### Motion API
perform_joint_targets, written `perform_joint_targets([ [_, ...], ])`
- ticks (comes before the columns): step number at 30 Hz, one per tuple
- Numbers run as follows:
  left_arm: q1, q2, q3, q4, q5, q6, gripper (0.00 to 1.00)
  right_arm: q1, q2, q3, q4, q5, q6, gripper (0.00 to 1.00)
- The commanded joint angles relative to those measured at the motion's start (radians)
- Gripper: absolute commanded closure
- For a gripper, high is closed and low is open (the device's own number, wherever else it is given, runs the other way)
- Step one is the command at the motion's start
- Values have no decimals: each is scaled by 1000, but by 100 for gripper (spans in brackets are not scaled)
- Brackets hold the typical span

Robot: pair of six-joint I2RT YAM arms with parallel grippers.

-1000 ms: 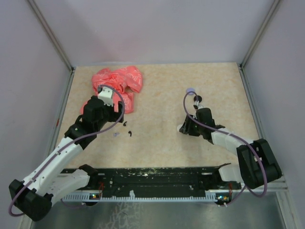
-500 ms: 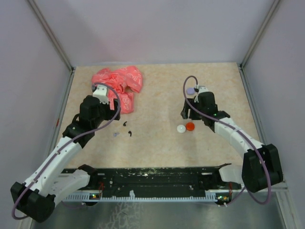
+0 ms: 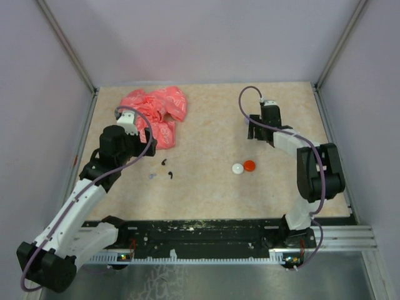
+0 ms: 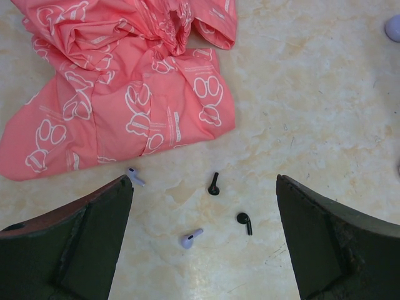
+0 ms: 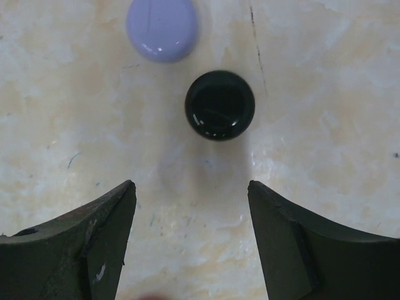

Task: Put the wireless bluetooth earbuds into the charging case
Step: Pick up the charging case at the center of the board.

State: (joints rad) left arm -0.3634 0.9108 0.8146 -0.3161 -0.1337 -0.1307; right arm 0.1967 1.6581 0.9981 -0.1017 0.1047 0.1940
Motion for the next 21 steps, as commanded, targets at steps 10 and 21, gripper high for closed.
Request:
perform_joint_targets([
  [10,39,18,-13,18,58,-24,0,-59,229,233,39,-12,-91,28],
  [21,53,25,-13,18,82,-38,0,-68,327,320,-31,-58,-96,35],
])
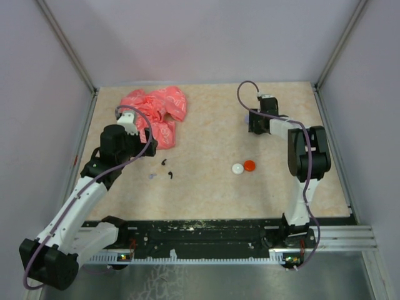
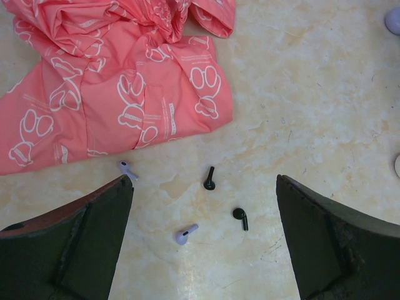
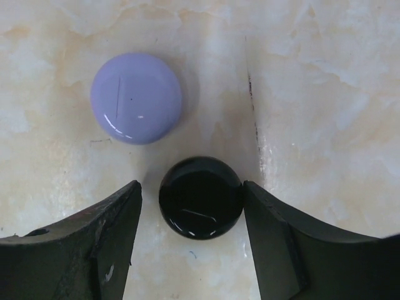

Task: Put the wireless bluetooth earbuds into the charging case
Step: Pick up the charging case at the center of the board.

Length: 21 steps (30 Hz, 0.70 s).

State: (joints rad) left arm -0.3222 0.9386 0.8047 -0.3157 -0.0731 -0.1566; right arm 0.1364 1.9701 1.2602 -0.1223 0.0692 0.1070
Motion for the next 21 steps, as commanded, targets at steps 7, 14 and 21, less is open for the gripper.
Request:
perform_joint_targets([
  [7,15,3,-4,16,43,-16,0,-11,26,54,-27,-30,-19,42],
  [14,15,5,-5,41,205,-39,0,-4,-35,7,-22,-148,-33,52],
  [21,15,21,3,59,352,-105,0,112,-170,-93,11,-193,-81,58],
])
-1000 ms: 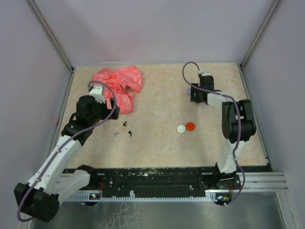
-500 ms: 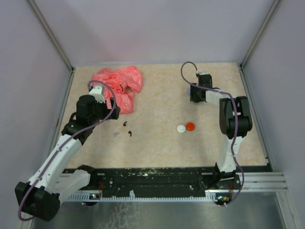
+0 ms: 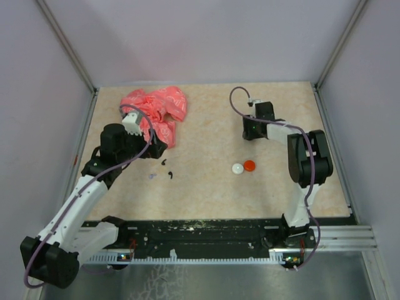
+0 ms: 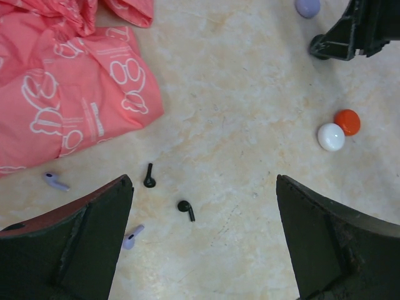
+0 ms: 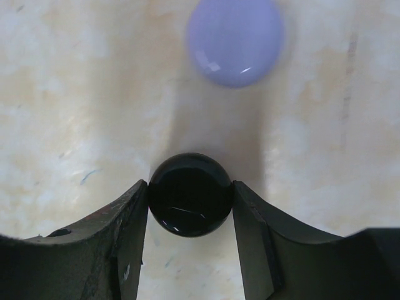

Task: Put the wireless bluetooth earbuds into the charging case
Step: Pick up the charging case at the center of the board.

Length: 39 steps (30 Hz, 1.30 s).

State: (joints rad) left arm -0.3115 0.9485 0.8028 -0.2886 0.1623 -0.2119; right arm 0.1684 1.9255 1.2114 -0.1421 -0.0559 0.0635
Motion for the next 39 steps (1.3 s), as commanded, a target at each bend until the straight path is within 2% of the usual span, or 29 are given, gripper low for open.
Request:
perform_joint_targets([
  [1,5,10,5,31,125,-62,0,109,-149,-60,35,-75,-50,58],
  [10,5,2,-33,54,220,-166,0,305,-372,-209,108,-142,-162,59],
  [15,5,26,-47,88,330,-187,0,383,-478,-283,154,-208,-253,60],
  [20,3,36,-72,161,443,-238,1,443,-561,-311,127,-293,-367,59],
  [28,-2,49,-103,284,602,-325,14,485,-703,-395,191,-483,-561,59],
  [33,-17,74,-102,313,654,-340,22,509,-711,-374,189,-570,-667,56],
  [39,-40,99,-116,392,683,-396,27,578,-670,-322,152,-556,-806,54],
])
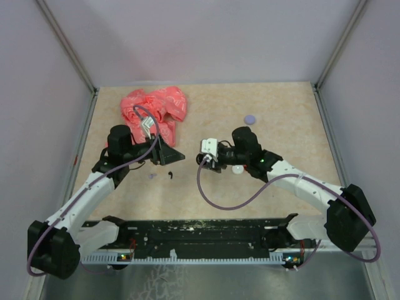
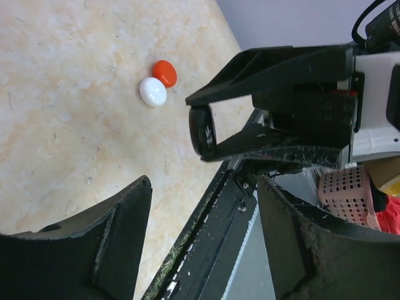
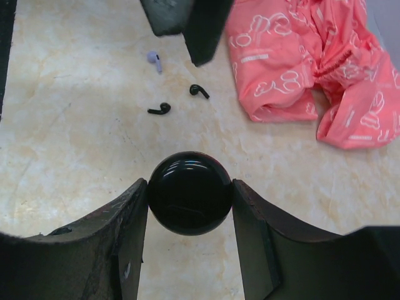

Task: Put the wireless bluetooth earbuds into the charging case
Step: Pick up the charging case at the center of the board.

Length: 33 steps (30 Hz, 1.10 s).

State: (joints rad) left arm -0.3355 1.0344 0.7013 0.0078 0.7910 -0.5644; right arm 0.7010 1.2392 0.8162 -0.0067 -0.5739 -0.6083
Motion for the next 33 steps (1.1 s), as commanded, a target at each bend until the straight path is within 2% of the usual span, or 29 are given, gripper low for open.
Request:
perform_joint_targets([
  [1,-21,23,-14,104,60,-53,28,56,22,78,18,-30,-150,54],
  [6,-84,98,11,85,41,-16,30,89,65,123,-5,-10,-203,53],
  [11,-98,149,24,78,42,-1,34,114,90,151,-29,2,-237,53],
  [16,-100,168,31,83,34,6,48,129,88,146,-40,25,-252,53],
  [24,-103,185,44,74,39,22,54,157,91,152,-66,40,-273,53],
  [26,-106,182,41,74,40,22,63,165,92,155,-69,49,-277,53],
  [27,-107,179,39,72,35,22,73,167,93,155,-67,50,-278,52],
  [29,-107,169,35,73,28,23,85,169,92,153,-58,44,-276,51],
  [31,-108,153,29,72,15,27,95,169,88,152,-47,44,-267,48],
  [33,-107,123,21,62,-15,41,100,170,77,146,-29,52,-248,43],
])
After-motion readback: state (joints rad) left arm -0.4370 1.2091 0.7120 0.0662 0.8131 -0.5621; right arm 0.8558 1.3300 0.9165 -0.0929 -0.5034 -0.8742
